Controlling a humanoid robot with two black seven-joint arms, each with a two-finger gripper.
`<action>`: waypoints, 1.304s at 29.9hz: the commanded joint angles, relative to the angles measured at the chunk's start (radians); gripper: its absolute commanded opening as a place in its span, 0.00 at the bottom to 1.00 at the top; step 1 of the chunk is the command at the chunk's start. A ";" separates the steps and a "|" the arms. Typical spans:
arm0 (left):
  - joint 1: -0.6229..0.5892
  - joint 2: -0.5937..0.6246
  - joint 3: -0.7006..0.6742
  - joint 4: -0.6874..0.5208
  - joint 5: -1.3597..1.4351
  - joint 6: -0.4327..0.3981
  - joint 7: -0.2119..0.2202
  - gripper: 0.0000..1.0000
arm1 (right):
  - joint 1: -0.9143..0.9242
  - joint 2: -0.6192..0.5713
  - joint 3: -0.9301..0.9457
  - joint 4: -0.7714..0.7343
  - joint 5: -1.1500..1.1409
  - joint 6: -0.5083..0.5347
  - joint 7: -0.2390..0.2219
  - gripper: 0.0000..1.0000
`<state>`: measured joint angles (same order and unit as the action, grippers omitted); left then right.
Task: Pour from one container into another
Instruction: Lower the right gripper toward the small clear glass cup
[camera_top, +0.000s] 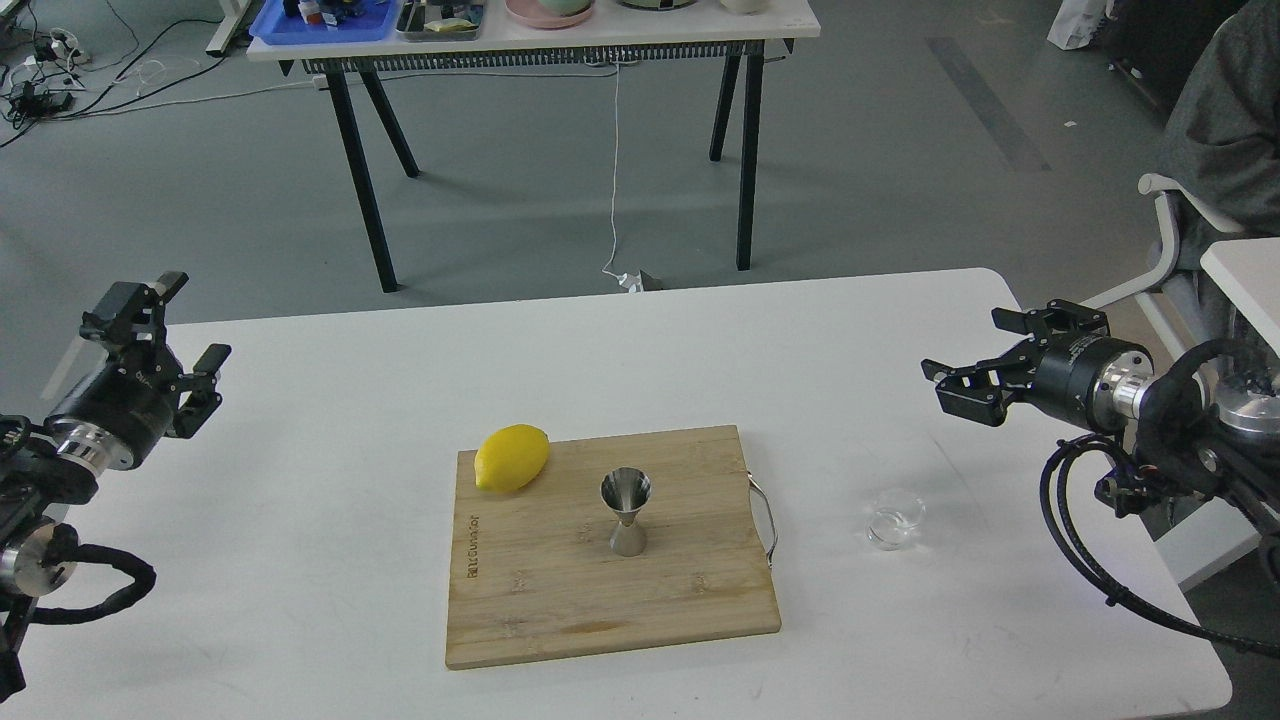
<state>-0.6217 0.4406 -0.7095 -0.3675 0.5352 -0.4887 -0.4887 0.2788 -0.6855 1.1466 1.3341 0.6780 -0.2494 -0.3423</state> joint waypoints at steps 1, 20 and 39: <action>0.000 -0.003 0.001 0.001 0.000 0.000 0.000 1.00 | -0.052 0.000 0.030 0.007 0.000 0.108 0.002 0.99; 0.000 -0.025 0.031 0.029 0.002 0.000 0.000 1.00 | -0.357 0.162 0.018 -0.010 -0.029 0.423 0.120 0.99; 0.005 -0.028 0.033 0.044 0.002 0.000 0.000 1.00 | -0.389 0.173 0.021 0.004 -0.021 0.269 0.189 0.99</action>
<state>-0.6212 0.4127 -0.6773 -0.3237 0.5369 -0.4887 -0.4887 -0.1147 -0.5109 1.1731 1.3380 0.6581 0.0245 -0.1520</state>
